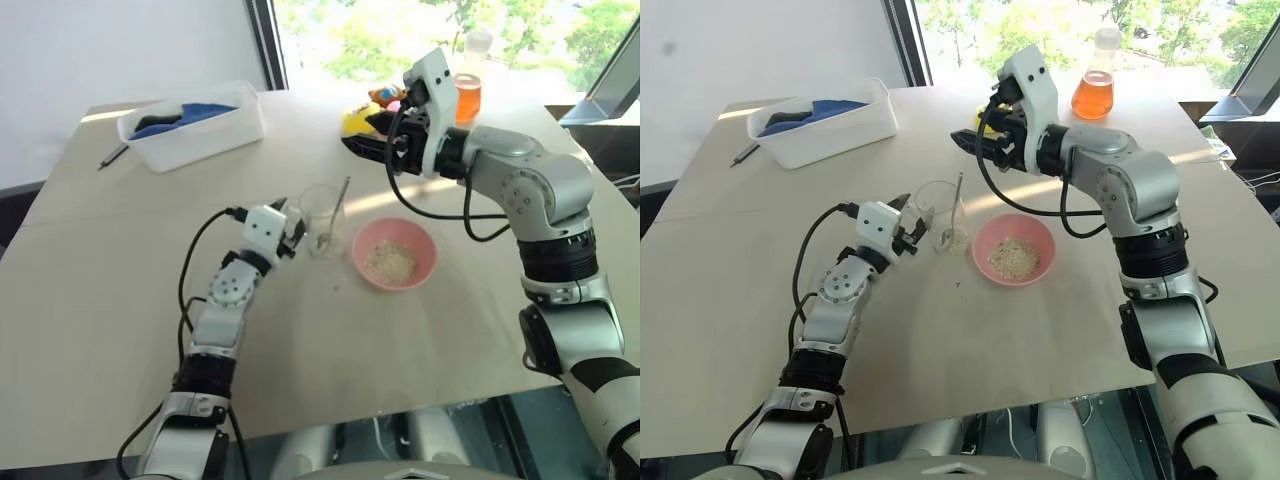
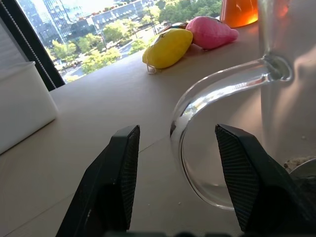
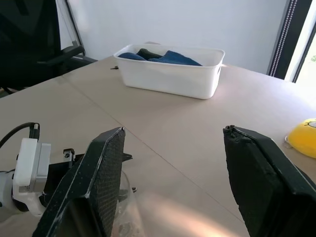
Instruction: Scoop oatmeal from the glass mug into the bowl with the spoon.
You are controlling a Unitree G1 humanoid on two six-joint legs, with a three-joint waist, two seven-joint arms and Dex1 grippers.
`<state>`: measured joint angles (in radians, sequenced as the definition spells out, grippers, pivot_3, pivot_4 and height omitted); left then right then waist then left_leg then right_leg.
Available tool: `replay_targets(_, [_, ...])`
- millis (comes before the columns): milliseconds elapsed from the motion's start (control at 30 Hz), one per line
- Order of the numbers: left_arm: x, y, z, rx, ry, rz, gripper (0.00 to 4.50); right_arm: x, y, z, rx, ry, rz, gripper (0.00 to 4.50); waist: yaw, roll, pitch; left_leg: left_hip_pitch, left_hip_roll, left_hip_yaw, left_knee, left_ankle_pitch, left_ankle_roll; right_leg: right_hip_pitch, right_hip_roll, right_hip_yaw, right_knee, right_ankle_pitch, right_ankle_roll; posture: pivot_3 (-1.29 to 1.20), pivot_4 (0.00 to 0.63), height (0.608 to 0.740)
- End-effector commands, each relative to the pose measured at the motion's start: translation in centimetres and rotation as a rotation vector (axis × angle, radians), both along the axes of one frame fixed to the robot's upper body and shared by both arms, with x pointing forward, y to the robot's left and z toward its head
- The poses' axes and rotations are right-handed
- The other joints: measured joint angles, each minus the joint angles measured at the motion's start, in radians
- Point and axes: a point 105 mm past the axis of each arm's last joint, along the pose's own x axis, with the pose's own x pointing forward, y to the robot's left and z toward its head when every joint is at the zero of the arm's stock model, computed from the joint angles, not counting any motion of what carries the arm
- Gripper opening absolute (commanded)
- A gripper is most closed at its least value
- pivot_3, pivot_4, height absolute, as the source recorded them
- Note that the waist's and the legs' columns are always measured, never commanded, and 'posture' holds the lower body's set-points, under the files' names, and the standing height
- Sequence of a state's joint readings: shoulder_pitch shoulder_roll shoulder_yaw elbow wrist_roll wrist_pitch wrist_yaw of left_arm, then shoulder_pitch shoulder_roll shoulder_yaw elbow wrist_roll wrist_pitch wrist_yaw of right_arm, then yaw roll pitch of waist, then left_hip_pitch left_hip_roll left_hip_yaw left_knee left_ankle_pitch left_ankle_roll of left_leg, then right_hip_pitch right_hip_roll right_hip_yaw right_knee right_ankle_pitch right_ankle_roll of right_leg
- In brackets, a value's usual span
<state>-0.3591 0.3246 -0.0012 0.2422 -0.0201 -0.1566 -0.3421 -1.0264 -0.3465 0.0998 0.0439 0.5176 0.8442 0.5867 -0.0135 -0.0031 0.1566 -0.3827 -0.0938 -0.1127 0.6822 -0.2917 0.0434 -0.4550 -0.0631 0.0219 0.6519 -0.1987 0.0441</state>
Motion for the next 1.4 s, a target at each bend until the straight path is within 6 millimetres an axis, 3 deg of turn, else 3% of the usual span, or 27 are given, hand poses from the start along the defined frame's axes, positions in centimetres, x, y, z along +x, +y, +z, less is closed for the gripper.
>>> replay_targets(33, [-0.5,0.2,1.8,0.01,-0.064,-0.002,2.59,-0.4,-0.2,1.6,0.043,-0.058,0.011,3.19,0.0,0.0,0.0,0.0,0.0,0.0,0.0,0.0,0.0,0.0,0.0,0.0,0.0,0.0,0.0,0.0,0.15,0.74])
replay_targets(233, [-1.4,-0.2,3.0,-0.007,-0.086,-0.037,2.59,-0.4,-0.4,1.7,0.044,-0.059,0.003,3.19,0.0,0.0,0.0,0.0,0.0,0.0,0.0,0.0,0.0,0.0,0.0,0.0,0.0,0.0,0.0,0.0,0.15,0.74])
replay_targets(833, [-4.3,0.7,2.4,0.014,-0.021,-0.049,2.59,-0.6,-1.9,1.1,0.087,-0.011,-0.033,3.19,0.0,0.0,0.0,0.0,0.0,-0.001,0.0,0.0,0.0,0.0,0.0,0.001,-0.001,0.0,0.0,0.0,0.15,0.74])
replay_targets(1000, [-5.8,1.1,2.9,0.008,-0.025,-0.048,2.59,-0.4,-4.5,-0.6,0.072,-0.019,-0.081,3.19,0.004,0.0,0.0,-0.001,0.0,-0.001,0.0,0.0,0.0,0.0,0.0,0.001,-0.002,0.0,0.0,0.0,0.15,0.74])
replay_targets(1200, [-8.3,0.9,3.7,-0.026,0.008,-0.081,2.59,-1.3,-10.6,-4.0,0.033,-0.05,-0.16,3.19,0.007,0.001,0.001,-0.001,0.0,-0.002,-0.001,0.0,0.0,0.001,0.0,0.0,-0.005,0.0,0.0,0.0,0.15,0.74])
replay_targets(1333, [-10.8,1.8,1.9,-0.035,0.133,-0.085,2.59,-3.8,-14.7,-6.8,0.025,0.021,-0.174,3.19,0.007,0.001,0.001,-0.001,0.001,-0.001,-0.003,0.0,0.0,0.002,0.0,0.001,-0.006,0.0,0.0,0.0,0.15,0.74])
replay_targets(1400, [-12.2,2.5,0.0,-0.048,0.222,-0.073,2.59,-5.5,-16.5,-9.6,0.025,0.087,-0.191,3.19,0.007,0.001,0.001,0.002,0.002,-0.001,-0.007,0.0,0.0,0.004,0.001,0.001,-0.009,0.0,0.0,0.0,0.15,0.74])
